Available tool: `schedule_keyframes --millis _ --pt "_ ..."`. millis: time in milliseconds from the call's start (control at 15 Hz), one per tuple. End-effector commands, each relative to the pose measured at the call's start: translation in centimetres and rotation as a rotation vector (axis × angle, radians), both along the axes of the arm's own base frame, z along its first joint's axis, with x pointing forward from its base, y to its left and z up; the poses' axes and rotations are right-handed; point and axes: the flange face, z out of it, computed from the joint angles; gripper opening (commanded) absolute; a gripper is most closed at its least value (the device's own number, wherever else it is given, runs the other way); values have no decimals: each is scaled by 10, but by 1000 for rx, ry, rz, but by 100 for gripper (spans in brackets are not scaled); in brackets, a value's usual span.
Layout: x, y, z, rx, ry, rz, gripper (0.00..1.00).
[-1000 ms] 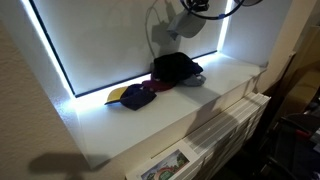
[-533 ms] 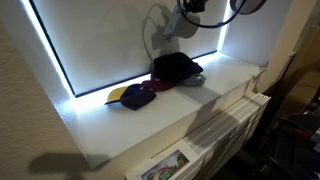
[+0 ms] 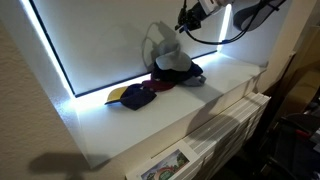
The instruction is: Move the cap to the left
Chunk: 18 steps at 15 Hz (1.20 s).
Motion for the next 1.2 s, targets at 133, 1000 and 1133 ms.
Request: schedule_keyframes --millis 133,1000,1133 --pt "-4 -27 -12 75 18 -55 53" --pt "-3 64 -19 326 360 -428 100" --pt "6 68 4 346 457 -475 100"
